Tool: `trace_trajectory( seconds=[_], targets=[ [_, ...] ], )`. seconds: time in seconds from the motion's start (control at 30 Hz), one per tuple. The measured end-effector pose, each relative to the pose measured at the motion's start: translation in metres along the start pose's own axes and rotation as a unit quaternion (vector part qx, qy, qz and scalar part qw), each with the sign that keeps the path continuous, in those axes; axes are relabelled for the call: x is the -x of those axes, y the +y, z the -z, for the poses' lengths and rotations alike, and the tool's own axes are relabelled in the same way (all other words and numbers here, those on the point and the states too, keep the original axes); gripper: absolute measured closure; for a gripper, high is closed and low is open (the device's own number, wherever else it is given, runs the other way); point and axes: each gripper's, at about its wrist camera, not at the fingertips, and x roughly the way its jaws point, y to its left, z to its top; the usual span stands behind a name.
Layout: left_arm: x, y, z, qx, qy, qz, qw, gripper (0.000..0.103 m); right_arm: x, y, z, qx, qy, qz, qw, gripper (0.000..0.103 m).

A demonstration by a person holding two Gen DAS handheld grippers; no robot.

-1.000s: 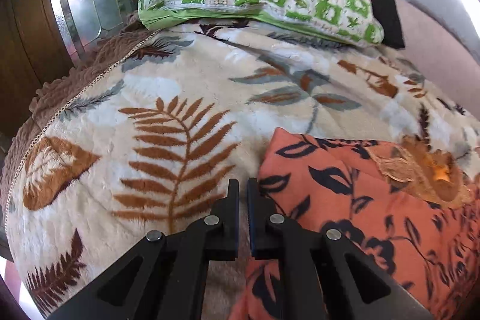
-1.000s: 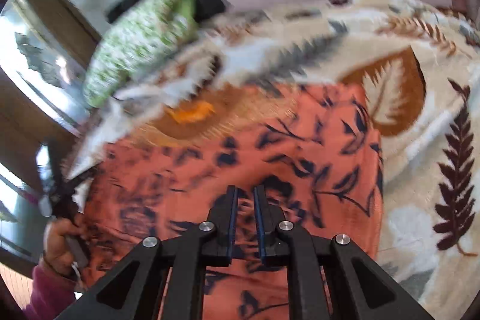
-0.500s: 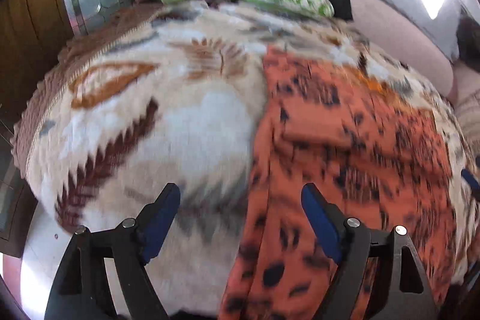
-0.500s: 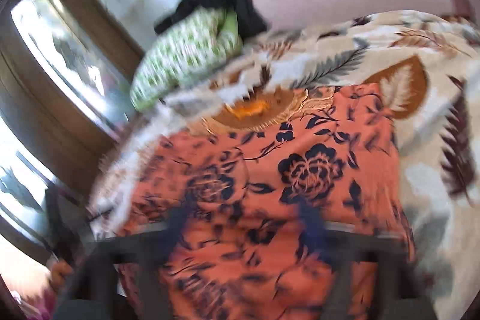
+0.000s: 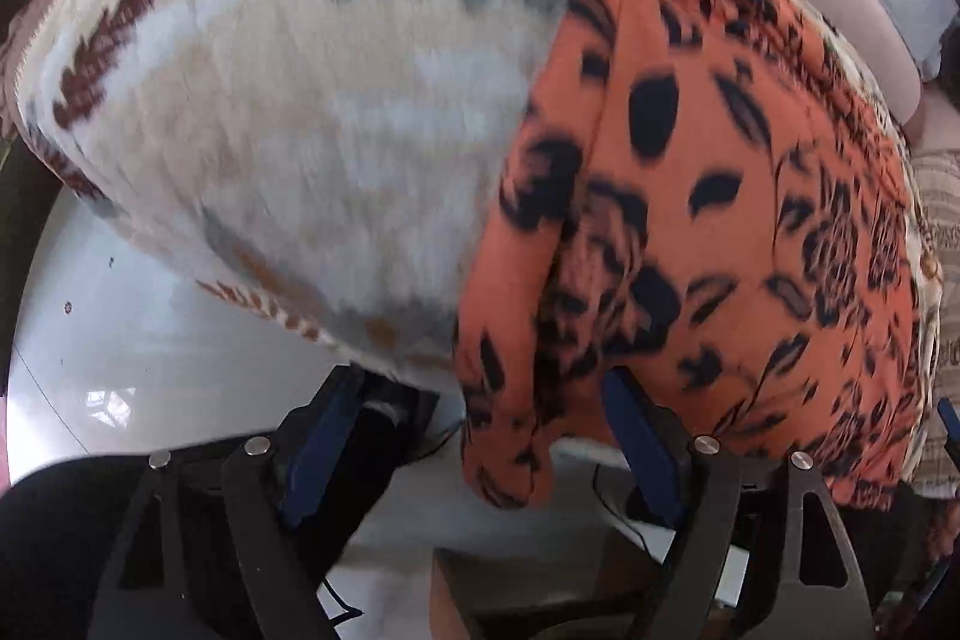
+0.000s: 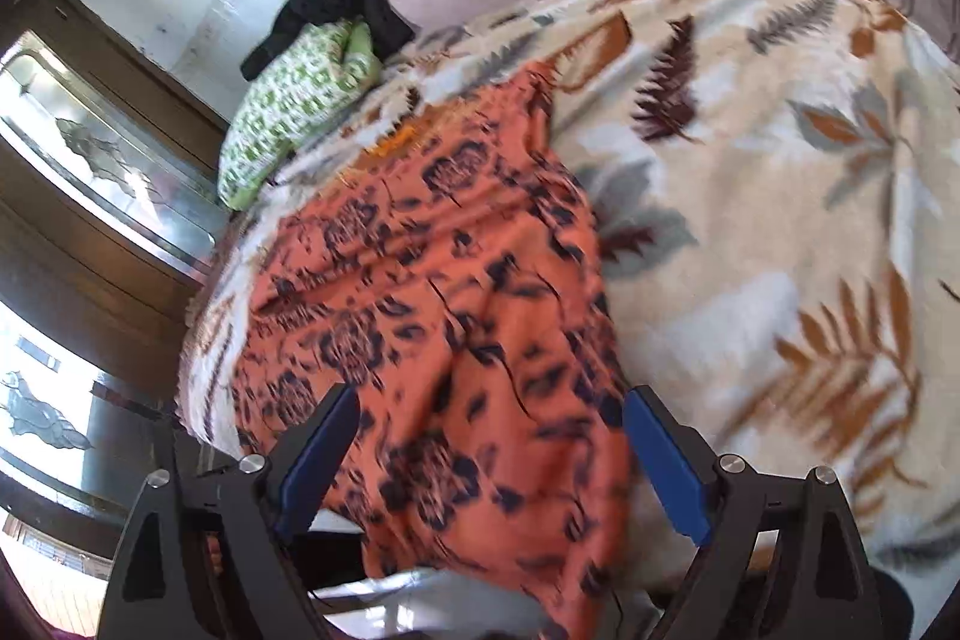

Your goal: Fold small clothes

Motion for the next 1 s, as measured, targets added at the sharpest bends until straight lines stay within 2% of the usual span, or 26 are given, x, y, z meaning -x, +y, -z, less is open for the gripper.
trace_trajectory(
  seconds=[0.07, 0.1, 0.17, 0.2, 0.23, 0.33, 0.47, 0.5, 0.53, 0.57, 0.6, 0.7, 0.77, 0.87, 1.0],
  targets=[
    [-0.008, -0.001, 0.006, -0.004, 0.005, -0.002, 1.0000, 0.020, -0.002, -0.005, 0.006, -0.009, 0.023, 0.013, 1.000, 0.012],
    [-0.014, -0.002, 0.008, -0.008, 0.009, -0.008, 0.9999, 0.023, -0.002, -0.008, 0.010, -0.014, 0.032, 0.022, 0.999, 0.012],
    [-0.021, -0.002, 0.011, -0.009, 0.016, -0.005, 0.9998, 0.051, -0.002, -0.012, 0.015, -0.023, 0.045, 0.042, 0.998, 0.012],
    [-0.024, -0.003, 0.011, -0.008, 0.023, 0.009, 0.9997, 0.070, -0.001, -0.015, 0.020, -0.027, 0.050, 0.049, 0.997, 0.012],
    [-0.026, -0.003, 0.012, -0.007, 0.027, 0.018, 0.9995, 0.079, -0.002, -0.017, 0.023, -0.030, 0.055, 0.053, 0.997, 0.012],
    [-0.024, -0.012, 0.015, -0.025, 0.020, 0.032, 0.9990, 0.093, -0.012, -0.024, 0.033, -0.041, 0.069, 0.072, 0.994, 0.012],
    [-0.017, -0.020, 0.015, -0.033, 0.014, 0.047, 0.9982, 0.096, -0.041, -0.025, 0.049, -0.050, 0.121, 0.091, 0.987, 0.014],
    [-0.013, -0.018, 0.015, -0.032, 0.011, 0.058, 0.9978, 0.096, -0.050, -0.023, 0.056, -0.043, 0.137, 0.098, 0.985, 0.019],
    [-0.008, -0.016, 0.015, -0.030, 0.009, 0.069, 0.9971, 0.097, -0.058, -0.020, 0.061, -0.029, 0.153, 0.105, 0.982, 0.045],
    [-0.001, -0.011, 0.014, -0.030, 0.010, 0.078, 0.9965, 0.097, -0.065, -0.016, 0.067, -0.011, 0.172, 0.120, 0.978, 0.086],
    [0.007, -0.005, 0.012, -0.029, 0.009, 0.091, 0.9954, 0.097, -0.068, -0.013, 0.070, -0.001, 0.178, 0.128, 0.976, 0.093],
    [0.037, 0.002, 0.005, -0.031, 0.002, 0.138, 0.9899, 0.097, -0.054, 0.002, 0.066, 0.014, 0.172, 0.085, 0.981, 0.097],
    [0.061, 0.006, -0.002, -0.035, -0.014, 0.153, 0.9876, 0.097, -0.031, 0.012, 0.051, 0.016, 0.153, 0.042, 0.987, 0.097],
    [0.096, 0.018, -0.018, -0.038, -0.040, 0.176, 0.9828, 0.097, 0.005, 0.026, 0.022, 0.018, 0.104, -0.023, 0.994, 0.097],
    [0.141, 0.016, -0.054, -0.035, -0.074, 0.236, 0.9683, 0.097, 0.042, 0.039, -0.026, 0.004, 0.018, -0.094, 0.995, 0.097]
  ],
)
